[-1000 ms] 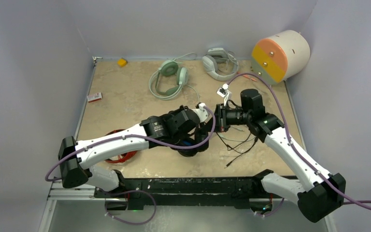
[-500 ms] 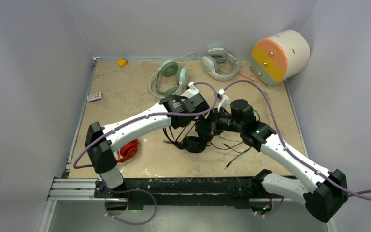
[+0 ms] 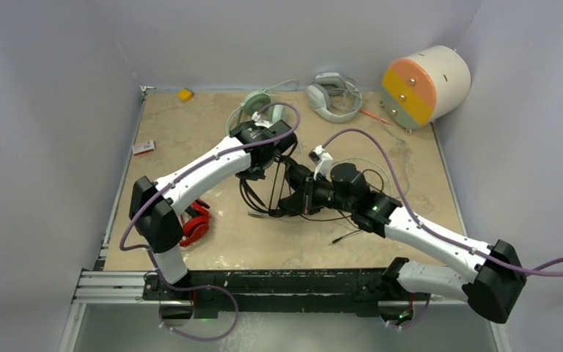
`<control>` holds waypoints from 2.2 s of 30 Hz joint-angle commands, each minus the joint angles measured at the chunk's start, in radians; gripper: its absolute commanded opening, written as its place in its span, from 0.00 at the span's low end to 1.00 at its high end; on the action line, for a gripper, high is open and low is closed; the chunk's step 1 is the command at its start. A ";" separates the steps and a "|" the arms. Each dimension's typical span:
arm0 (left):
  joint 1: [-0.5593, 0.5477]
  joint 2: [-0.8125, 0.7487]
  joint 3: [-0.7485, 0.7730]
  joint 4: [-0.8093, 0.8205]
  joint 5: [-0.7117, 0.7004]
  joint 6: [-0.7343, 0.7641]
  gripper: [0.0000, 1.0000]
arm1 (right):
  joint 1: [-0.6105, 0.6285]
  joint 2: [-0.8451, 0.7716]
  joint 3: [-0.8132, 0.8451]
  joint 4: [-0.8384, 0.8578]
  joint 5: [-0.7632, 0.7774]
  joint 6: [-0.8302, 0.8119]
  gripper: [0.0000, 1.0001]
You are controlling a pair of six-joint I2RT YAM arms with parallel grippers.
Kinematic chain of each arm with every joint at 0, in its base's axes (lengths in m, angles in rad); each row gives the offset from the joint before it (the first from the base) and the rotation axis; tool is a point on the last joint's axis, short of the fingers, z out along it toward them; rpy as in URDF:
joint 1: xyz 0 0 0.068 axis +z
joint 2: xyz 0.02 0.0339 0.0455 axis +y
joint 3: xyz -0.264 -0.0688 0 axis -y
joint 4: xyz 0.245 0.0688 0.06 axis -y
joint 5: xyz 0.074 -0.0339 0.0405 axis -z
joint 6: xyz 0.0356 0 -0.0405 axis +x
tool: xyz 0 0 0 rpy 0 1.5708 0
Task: Wrap the headphones
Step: Wrap the headphones cable around the headphones.
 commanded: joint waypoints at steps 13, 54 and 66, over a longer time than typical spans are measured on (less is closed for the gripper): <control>0.230 -0.220 -0.078 0.228 0.133 -0.322 0.00 | 0.197 0.104 0.003 0.050 0.044 -0.037 0.09; 0.442 -0.358 -0.010 0.310 0.678 -0.156 0.00 | 0.225 0.219 -0.118 0.165 0.395 -0.247 0.17; 0.442 -0.356 0.027 0.216 0.609 -0.140 0.00 | 0.225 0.226 -0.230 0.348 0.373 -0.270 0.32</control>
